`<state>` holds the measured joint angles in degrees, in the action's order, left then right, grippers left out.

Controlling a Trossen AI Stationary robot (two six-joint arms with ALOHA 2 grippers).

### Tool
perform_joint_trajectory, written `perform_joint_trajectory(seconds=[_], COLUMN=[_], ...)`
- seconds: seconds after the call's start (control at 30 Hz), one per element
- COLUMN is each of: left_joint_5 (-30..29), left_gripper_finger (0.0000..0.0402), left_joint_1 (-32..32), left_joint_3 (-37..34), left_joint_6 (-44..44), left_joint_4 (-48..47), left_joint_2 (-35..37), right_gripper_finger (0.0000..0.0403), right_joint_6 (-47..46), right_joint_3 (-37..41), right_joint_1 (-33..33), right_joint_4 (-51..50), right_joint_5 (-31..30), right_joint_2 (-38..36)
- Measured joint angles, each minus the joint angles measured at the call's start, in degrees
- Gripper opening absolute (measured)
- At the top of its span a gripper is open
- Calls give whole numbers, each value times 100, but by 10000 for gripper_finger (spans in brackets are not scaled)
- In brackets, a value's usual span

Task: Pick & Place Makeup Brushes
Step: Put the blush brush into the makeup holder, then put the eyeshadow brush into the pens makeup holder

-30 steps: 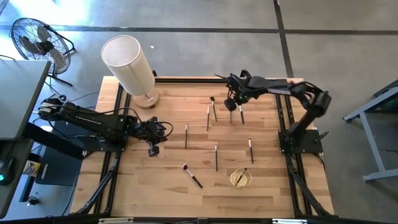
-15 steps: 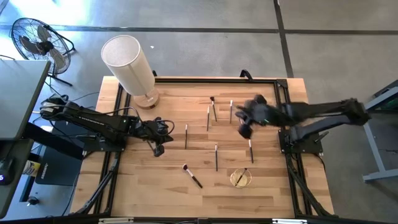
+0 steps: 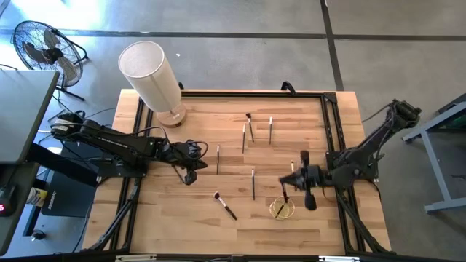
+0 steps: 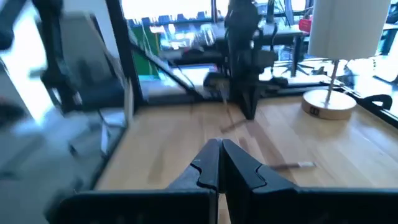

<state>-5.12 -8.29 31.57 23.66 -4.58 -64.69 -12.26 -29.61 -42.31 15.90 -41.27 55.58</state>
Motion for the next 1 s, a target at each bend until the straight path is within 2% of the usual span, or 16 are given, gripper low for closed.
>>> perform_joint_trajectory(seconds=[0.2, 0.43, 0.67, 0.87, 0.93, 1.0], left_joint_5=[202, 199, 179, 140, 36, -323], left_gripper_finger=[0, 0, 0, 0, 0, 1], left_joint_1=[0, 0, 2, 2, 2, 2], left_joint_3=[0, -4, -4, -4, -2, 2], left_joint_6=[98, 98, 96, 85, 84, 114], left_joint_4=[195, 195, 190, 280, 518, 810], left_joint_2=[-50, -85, -85, -85, -85, -85], right_gripper_finger=[1, 23, 85, 128, 132, 128], right_joint_6=[-87, -943, -1191, -917, -799, -660], right_joint_3=[-15, -11, -18, -26, -28, -33], right_joint_1=[-528, -612, -607, -607, -605, -548], right_joint_4=[327, 292, 256, 220, 227, 235], right_joint_5=[-821, -1097, -1010, -515, -687, -1015], right_joint_2=[926, 1507, 1397, 889, 670, 428])
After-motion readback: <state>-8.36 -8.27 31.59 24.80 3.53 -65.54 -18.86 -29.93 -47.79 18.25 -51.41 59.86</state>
